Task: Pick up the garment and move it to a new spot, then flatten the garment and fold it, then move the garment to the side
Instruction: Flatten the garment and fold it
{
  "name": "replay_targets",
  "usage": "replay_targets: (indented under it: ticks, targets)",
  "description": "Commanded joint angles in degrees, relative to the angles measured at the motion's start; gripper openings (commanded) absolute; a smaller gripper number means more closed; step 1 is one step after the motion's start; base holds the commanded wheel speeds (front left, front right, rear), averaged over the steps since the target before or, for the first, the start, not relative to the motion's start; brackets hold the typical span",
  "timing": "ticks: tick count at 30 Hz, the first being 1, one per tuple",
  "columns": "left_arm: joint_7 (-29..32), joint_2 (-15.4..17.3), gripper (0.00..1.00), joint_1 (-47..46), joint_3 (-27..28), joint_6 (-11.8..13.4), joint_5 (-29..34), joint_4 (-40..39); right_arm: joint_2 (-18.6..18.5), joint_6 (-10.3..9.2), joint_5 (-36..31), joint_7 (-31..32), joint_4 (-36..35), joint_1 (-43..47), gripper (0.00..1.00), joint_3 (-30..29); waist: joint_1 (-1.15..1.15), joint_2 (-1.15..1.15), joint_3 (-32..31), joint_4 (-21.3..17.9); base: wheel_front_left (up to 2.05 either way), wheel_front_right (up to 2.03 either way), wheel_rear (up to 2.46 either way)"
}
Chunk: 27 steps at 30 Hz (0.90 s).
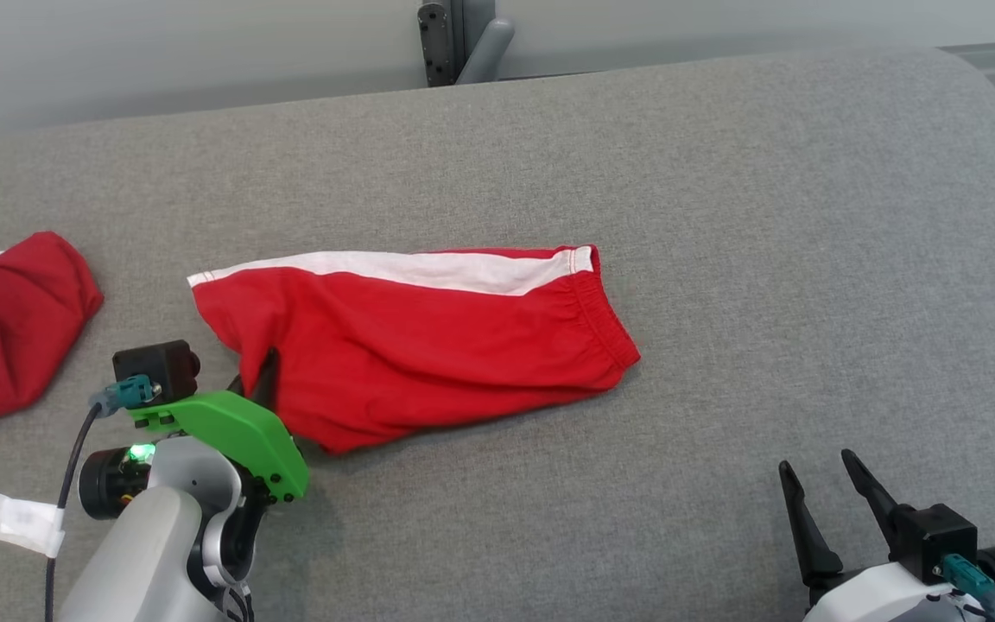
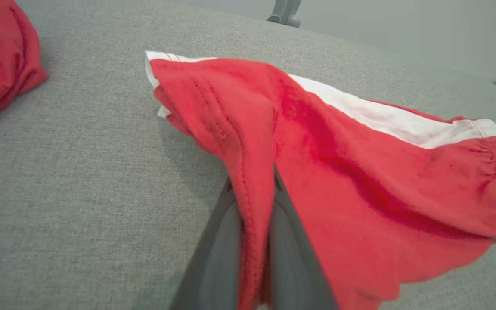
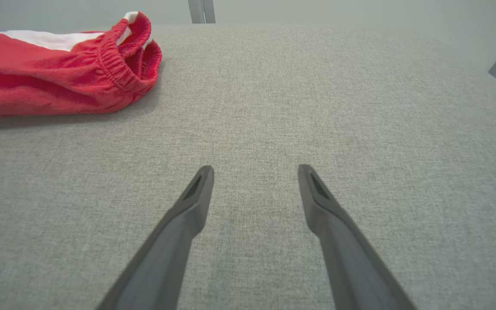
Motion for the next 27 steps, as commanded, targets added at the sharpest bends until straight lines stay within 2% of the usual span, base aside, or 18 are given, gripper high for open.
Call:
replay_targets:
  ticks: [1, 6, 10, 13, 18, 21, 27]
  targets:
    - [0.18, 0.57, 0.00, 0.99, -0.12, 0.58, 0.65, -1.03, -0.44, -0.01, 0.63, -0.16, 0.32, 1.14, 1.00, 0.19, 0.00, 0.32, -1.00, 0.30, 0.00, 0.00, 0.00]
    - [1.84, 0.61, 0.00, -0.41, -2.88, 1.57, 3.02, -4.48, 0.05, -0.01, 1.13, -0.16, 1.25, 1.83, 1.00, 0.62, 0.00, 0.32, -1.36, -1.01, 0.00, 0.00, 0.00]
    - [4.85, -0.71, 0.00, -2.91, -7.14, 1.46, 6.02, -6.52, 0.52, -0.01, 1.41, -0.16, 2.11, 1.99, 1.00, 1.31, 0.00, 0.32, -1.06, -2.13, 0.00, 0.00, 0.00]
    - [7.09, -1.85, 0.00, -5.83, -9.90, 1.06, 7.76, -6.23, 0.72, -0.01, 1.74, -0.16, 2.73, 1.05, 1.00, 2.21, 0.00, 0.32, -0.66, -3.31, 0.00, 0.00, 0.00]
    - [8.02, -3.32, 0.00, -7.92, -10.69, 1.50, 8.19, -3.92, 1.09, -0.01, 2.21, -0.16, 3.36, -0.01, 1.00, 2.79, 0.00, 0.32, -0.51, -5.54, 0.00, 0.00, 0.00]
    - [7.58, -3.05, 0.00, -7.13, -10.21, 1.46, 7.45, -2.53, 1.22, -0.01, 2.51, -0.16, 3.37, 0.20, 1.00, 2.42, 0.00, 0.32, -0.57, -6.89, 0.00, 0.00, 0.00]
    - [6.22, -0.28, 0.00, -3.32, -9.22, 1.97, 6.73, -2.21, 1.22, -0.01, 2.51, -0.16, 3.52, 1.90, 1.00, 1.45, 0.00, 0.32, -0.73, -7.29, 0.00, 0.00, 0.00]
